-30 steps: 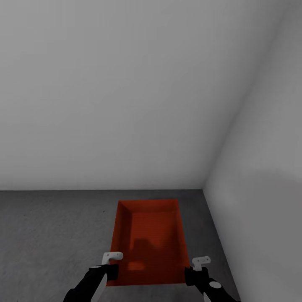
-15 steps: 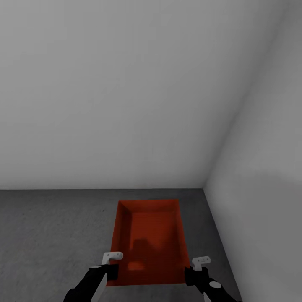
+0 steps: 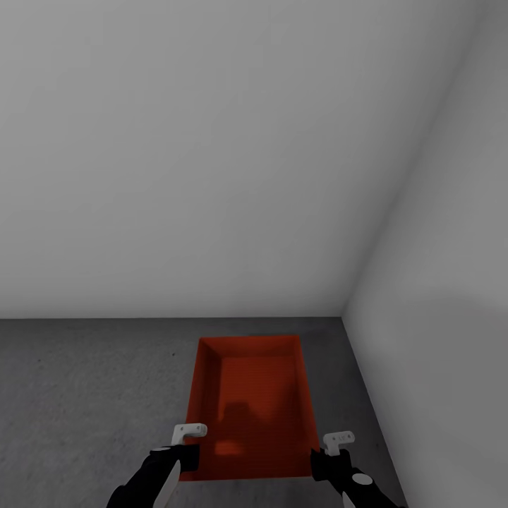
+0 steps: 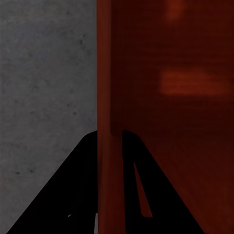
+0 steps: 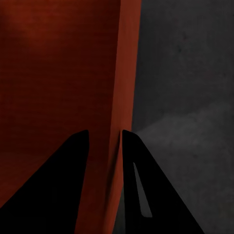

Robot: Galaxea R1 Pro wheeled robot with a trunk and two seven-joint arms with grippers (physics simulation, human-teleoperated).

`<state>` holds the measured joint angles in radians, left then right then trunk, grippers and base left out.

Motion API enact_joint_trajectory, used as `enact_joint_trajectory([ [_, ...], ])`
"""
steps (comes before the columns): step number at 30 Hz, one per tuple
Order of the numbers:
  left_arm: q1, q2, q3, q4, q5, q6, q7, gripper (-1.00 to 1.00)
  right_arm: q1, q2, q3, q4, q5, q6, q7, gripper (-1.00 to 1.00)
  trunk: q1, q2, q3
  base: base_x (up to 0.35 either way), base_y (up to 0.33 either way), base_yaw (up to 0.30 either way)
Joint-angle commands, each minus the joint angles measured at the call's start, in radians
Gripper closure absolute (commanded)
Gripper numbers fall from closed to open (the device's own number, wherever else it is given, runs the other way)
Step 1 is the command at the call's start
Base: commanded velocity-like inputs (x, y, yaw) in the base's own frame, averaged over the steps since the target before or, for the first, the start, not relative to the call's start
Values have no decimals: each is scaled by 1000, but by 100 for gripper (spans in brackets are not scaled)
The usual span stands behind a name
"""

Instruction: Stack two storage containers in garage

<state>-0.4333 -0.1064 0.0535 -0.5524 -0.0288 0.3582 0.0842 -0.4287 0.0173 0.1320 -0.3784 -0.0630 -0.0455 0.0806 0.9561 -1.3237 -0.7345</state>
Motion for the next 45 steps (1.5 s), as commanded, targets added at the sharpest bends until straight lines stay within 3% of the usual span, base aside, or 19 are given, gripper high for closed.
enact_joint_trajectory([
  [1, -1, -3, 19, -29, -20, 7, 5, 100, 1, 7, 51, 3, -9, -4, 4, 100, 0, 0, -1, 0, 0, 0],
  [11, -1, -3, 19, -29, -20, 7, 5, 100, 1, 7, 51, 3, -9, -4, 4, 100, 0, 0, -1, 0, 0, 0],
  [22, -1, -3, 19, -29, -20, 7, 5, 100, 1, 7, 51, 3, -9, -4, 4, 100, 42, -77, -35, 0, 0, 0],
  [35, -1, -3, 19, -29, -20, 7, 5, 100, 1, 7, 52, 3, -9, -4, 4, 100, 42, -77, -35, 0, 0, 0],
  [42, -1, -3, 19, -29, -20, 8, 5, 100, 1, 7, 52, 3, -9, -4, 4, 100, 69, -126, -57, 0, 0, 0],
  [45, -1, -3, 19, -29, -20, 8, 5, 100, 1, 7, 52, 3, -9, -4, 4, 100, 69, -126, -57, 0, 0, 0],
])
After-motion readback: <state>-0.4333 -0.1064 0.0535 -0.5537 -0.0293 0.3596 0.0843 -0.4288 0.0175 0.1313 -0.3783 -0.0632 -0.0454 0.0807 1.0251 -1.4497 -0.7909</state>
